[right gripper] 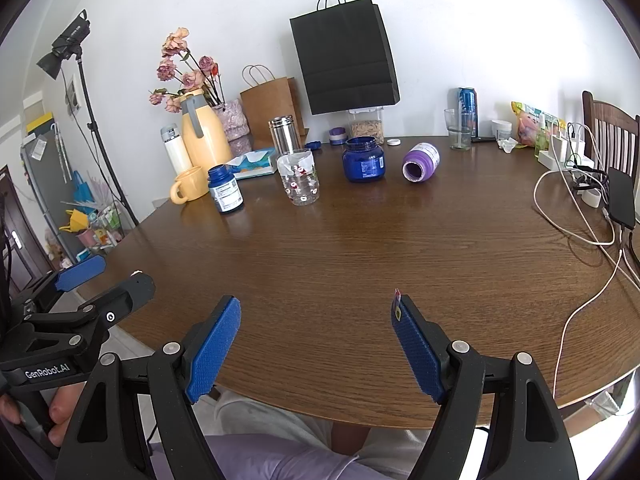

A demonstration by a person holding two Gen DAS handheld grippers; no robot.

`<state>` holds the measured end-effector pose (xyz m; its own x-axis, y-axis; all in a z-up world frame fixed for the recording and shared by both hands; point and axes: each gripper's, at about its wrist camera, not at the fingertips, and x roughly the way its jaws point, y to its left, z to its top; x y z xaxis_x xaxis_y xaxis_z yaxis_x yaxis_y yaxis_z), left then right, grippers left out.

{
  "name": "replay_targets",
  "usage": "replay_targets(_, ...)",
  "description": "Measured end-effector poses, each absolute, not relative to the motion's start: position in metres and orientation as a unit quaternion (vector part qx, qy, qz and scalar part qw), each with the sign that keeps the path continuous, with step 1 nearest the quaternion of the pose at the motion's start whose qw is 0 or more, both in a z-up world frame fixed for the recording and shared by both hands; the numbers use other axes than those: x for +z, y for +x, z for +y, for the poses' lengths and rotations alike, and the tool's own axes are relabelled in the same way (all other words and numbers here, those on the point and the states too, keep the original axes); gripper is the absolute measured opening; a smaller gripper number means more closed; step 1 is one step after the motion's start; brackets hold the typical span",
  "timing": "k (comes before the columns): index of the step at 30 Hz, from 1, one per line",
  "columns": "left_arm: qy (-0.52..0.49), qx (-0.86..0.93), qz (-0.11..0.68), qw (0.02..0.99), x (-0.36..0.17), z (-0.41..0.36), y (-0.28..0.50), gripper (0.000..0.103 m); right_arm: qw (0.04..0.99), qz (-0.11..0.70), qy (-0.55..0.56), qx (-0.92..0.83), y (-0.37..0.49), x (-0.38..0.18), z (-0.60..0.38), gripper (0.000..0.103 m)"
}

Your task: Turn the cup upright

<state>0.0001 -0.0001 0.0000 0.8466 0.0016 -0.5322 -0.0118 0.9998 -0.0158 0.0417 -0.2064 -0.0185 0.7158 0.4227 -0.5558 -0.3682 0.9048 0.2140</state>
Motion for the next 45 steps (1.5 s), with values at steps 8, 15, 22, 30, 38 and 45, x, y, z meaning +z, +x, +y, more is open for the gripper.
replay_targets(8, -0.011, 0.004, 0.281, 0.96, -0.0009, -0.0011, 0.0047, 0.103, 0.925, 0.311, 0.044, 0.214, 0.0417, -0.0188, -0.2063, 0.081)
replay_targets(15, -0.011, 0.003, 0.28, 0.96, -0.002, 0.0007, 0.0038, 0.103, 0.925, 0.311, 0.044, 0.214, 0.0418, -0.0183, -0.2063, 0.081)
replay_targets(22, -0.01, 0.003, 0.28, 0.96, -0.0026, 0.001, 0.0041, 0.103, 0.925, 0.31, 0.044, 0.213, 0.0421, -0.0168, -0.2066, 0.081)
replay_targets(30, -0.01, 0.003, 0.28, 0.96, -0.0021, 0.0006, 0.0037, 0.103, 0.925, 0.311, 0.044, 0.213, 0.042, -0.0174, -0.206, 0.081)
replay_targets(38, -0.009, 0.003, 0.28, 0.96, -0.0019, 0.0003, 0.0037, 0.103, 0.925, 0.311, 0.044, 0.213, 0.0419, -0.0179, -0.2057, 0.081)
replay_targets(45, -0.01, 0.002, 0.281, 0.96, -0.0024, 0.0006, 0.0031, 0.103, 0.925, 0.311, 0.044, 0.213, 0.0416, -0.018, -0.2057, 0.081)
